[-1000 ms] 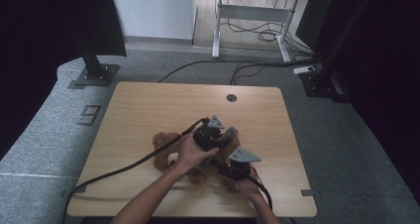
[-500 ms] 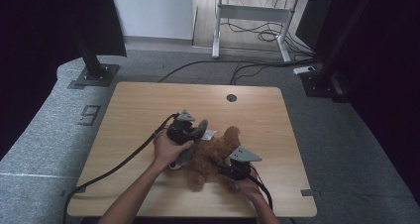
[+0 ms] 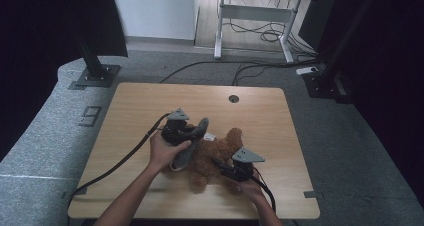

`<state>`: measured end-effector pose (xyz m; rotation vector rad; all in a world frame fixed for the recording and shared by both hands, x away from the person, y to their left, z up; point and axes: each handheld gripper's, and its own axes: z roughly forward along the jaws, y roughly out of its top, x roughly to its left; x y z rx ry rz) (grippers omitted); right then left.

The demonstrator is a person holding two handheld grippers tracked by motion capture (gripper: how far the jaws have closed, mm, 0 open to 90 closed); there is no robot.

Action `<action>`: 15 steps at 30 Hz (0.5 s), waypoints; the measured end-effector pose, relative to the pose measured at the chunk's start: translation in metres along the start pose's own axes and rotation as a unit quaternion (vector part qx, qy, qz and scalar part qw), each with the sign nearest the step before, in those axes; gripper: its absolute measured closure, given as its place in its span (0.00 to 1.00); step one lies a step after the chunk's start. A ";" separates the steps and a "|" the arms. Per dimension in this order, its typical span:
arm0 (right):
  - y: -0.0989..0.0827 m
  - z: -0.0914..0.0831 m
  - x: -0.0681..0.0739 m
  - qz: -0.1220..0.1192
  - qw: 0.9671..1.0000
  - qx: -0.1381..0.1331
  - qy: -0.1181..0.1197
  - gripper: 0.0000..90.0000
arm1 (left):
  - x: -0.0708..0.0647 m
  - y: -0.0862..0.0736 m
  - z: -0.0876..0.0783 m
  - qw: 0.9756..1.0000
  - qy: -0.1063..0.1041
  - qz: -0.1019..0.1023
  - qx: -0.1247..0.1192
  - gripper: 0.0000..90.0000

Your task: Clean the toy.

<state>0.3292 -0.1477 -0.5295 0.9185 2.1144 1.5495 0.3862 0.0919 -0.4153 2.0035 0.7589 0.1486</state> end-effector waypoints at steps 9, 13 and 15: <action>-0.001 -0.001 0.000 0.001 1.000 0.000 0.001 0.59 | -0.028 0.016 0.050 0.999 -0.035 0.017 0.038 0.84; -0.001 -0.001 0.000 0.001 1.000 0.004 0.000 0.59 | -0.022 0.005 0.066 0.998 -0.040 0.007 0.055 0.84; -0.002 0.000 -0.001 0.006 1.000 0.003 0.004 0.59 | -0.020 0.004 0.064 0.998 -0.038 0.005 0.053 0.84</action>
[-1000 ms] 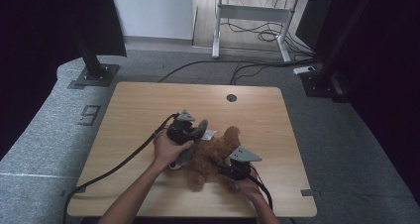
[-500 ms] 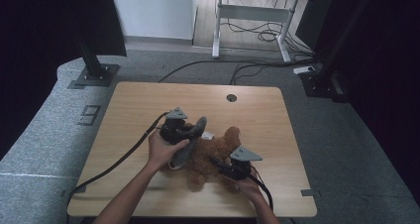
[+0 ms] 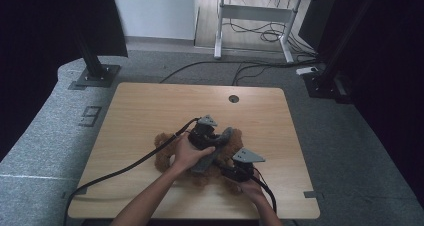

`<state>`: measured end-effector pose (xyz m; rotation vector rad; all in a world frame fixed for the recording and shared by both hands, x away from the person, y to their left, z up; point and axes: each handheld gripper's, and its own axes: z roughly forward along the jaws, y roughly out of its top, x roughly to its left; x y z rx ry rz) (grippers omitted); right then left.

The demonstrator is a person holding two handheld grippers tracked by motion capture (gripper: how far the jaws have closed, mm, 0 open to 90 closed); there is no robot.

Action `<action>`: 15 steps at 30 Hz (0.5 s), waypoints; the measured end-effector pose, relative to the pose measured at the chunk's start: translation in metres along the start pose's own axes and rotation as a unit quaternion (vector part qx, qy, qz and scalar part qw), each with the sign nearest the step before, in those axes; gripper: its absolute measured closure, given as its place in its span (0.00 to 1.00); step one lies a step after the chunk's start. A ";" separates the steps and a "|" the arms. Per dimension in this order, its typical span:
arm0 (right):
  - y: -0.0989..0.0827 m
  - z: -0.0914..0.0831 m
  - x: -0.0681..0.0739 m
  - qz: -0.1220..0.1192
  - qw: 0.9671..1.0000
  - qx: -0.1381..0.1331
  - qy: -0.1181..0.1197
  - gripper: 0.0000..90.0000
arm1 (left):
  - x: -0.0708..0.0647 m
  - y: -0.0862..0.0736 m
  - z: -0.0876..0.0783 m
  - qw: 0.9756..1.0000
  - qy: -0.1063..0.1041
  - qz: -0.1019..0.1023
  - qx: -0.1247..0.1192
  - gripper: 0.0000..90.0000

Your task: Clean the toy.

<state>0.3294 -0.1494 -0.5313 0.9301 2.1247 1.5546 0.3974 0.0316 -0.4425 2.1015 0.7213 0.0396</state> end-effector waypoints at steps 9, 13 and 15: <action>0.000 0.000 0.001 -0.001 1.000 -0.002 -0.005 0.59 | 0.026 -0.021 -0.032 0.999 0.033 -0.015 -0.010 0.85; 0.000 0.000 0.001 -0.001 1.000 -0.003 -0.006 0.59 | 0.047 -0.034 -0.057 0.996 0.076 -0.032 -0.013 0.85; 0.000 0.000 0.001 -0.001 1.000 -0.004 -0.006 0.59 | 0.059 -0.040 -0.067 0.996 0.075 -0.050 -0.021 0.85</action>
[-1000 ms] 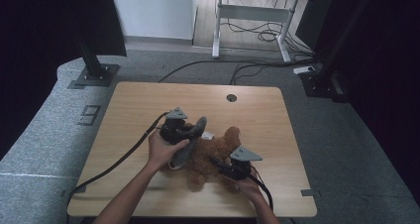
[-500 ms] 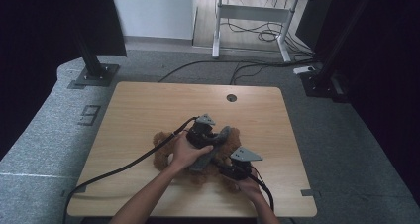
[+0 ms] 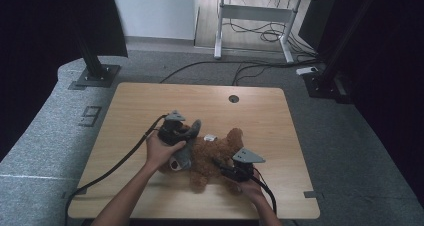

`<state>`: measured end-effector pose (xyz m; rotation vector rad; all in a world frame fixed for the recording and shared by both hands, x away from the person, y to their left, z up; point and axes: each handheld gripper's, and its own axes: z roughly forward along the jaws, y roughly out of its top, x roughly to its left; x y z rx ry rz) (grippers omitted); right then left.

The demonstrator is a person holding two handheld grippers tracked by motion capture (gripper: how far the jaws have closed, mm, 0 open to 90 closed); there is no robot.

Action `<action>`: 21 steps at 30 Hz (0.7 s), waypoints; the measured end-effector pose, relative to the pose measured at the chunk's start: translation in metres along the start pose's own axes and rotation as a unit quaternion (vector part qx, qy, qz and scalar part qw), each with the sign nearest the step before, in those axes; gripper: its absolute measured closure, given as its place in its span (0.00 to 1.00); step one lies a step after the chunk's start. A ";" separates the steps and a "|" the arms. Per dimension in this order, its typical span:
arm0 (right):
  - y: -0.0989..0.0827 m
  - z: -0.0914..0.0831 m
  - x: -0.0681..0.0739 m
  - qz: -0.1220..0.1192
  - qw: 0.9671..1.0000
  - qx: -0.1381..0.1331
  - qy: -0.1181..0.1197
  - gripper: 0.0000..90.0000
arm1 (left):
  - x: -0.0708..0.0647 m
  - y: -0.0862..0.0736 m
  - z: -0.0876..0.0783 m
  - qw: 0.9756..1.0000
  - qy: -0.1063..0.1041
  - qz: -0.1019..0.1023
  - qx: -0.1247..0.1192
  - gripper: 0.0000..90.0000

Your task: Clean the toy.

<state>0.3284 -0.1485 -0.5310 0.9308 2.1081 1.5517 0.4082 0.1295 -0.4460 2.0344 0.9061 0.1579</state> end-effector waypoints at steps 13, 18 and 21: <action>0.000 0.000 0.001 -0.002 1.000 -0.001 -0.004 0.59 | 0.042 -0.026 -0.036 0.999 0.020 -0.045 -0.018 0.84; 0.000 0.000 0.001 -0.005 1.000 -0.004 -0.006 0.59 | 0.056 -0.040 -0.044 0.997 0.021 -0.072 -0.027 0.84; 0.000 0.000 0.000 -0.011 1.000 -0.007 -0.008 0.59 | 0.057 -0.046 -0.044 0.996 0.009 -0.082 -0.034 0.84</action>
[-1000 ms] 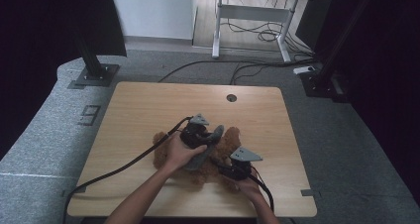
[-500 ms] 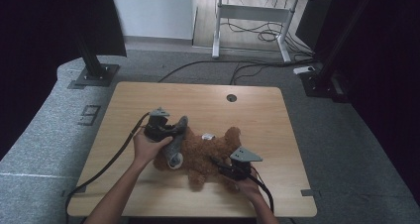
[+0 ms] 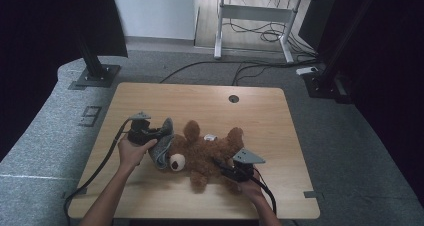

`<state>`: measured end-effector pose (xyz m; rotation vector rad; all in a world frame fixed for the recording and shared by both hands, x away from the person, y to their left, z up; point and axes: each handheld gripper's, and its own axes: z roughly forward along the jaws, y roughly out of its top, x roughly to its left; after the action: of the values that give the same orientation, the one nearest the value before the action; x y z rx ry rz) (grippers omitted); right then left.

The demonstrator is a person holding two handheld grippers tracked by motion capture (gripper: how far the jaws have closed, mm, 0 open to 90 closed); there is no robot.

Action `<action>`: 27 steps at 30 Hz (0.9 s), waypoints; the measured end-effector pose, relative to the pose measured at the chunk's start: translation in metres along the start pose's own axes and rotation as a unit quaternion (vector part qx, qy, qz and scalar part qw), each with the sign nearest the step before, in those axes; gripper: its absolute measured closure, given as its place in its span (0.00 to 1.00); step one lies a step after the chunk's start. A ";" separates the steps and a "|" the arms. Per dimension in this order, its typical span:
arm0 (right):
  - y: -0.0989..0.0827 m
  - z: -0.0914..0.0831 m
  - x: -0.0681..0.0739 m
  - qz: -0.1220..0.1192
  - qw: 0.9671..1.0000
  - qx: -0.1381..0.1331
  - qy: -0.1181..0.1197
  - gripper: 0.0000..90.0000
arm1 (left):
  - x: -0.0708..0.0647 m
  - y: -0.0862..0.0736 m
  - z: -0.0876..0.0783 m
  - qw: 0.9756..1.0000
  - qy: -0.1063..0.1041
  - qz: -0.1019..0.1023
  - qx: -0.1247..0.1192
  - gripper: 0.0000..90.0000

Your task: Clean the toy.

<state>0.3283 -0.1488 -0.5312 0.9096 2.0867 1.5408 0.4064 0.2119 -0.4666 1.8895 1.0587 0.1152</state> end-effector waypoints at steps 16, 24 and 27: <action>0.006 -0.005 -0.005 0.039 0.998 0.036 0.030 0.27 | -0.011 -0.015 0.002 1.000 0.004 0.024 -0.016 0.84; 0.000 0.011 0.001 -0.002 0.997 0.082 -0.012 0.45 | -0.009 -0.012 0.008 1.000 0.014 0.016 -0.019 0.85; 0.002 0.019 0.000 -0.010 0.997 0.070 -0.036 0.55 | -0.008 -0.005 0.014 1.000 0.018 0.015 -0.016 0.84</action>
<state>0.3416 -0.1354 -0.5355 0.9745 2.1668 1.3457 0.4046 0.1973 -0.4760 1.8817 1.0461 0.1823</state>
